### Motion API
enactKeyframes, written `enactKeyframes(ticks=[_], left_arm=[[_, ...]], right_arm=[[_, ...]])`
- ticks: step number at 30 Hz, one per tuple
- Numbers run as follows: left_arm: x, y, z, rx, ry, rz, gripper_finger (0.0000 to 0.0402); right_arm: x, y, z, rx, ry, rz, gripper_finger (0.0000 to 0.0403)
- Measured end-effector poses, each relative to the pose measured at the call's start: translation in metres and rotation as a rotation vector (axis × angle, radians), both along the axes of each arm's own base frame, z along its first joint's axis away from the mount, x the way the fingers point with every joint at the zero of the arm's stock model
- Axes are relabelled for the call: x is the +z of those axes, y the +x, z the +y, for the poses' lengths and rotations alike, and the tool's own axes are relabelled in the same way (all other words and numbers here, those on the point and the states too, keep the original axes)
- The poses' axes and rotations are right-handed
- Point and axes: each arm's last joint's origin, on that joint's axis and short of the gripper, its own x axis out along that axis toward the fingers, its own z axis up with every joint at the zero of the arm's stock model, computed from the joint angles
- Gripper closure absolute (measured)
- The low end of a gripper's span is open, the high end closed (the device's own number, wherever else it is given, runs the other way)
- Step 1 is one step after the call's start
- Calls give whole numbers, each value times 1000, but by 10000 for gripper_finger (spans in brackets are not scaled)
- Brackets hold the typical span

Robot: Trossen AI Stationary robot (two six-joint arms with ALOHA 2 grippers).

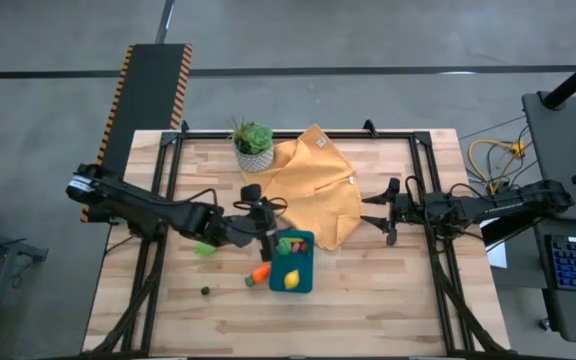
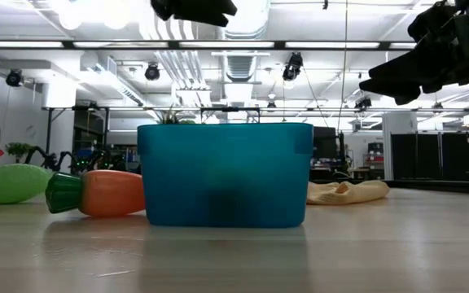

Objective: Pick and placing Produce into tupperware
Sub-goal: Put the red cherry into the bin

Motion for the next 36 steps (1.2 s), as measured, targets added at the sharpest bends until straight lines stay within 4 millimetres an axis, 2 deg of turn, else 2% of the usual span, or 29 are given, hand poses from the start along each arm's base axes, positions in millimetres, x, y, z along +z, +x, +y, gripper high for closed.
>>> enactKeyframes(ticks=[8, 12, 20, 30, 36], left_arm=[[-14, -25, 8, 194, -20, -59, 166], [-26, -39, 11, 260, -95, -100, 166], [-65, -56, 17, 371, -278, -131, 166], [-127, -50, 9, 317, -435, 98, 166], [-146, -38, 6, 340, -450, 163, 166]], right_arm=[[0, 0, 0, 0, 0, 0, 175], [0, 0, 0, 0, 0, 0, 175], [0, 0, 0, 0, 0, 0, 175], [0, 0, 0, -1, 7, -1, 175], [0, 0, 0, -1, 7, -1, 175]])
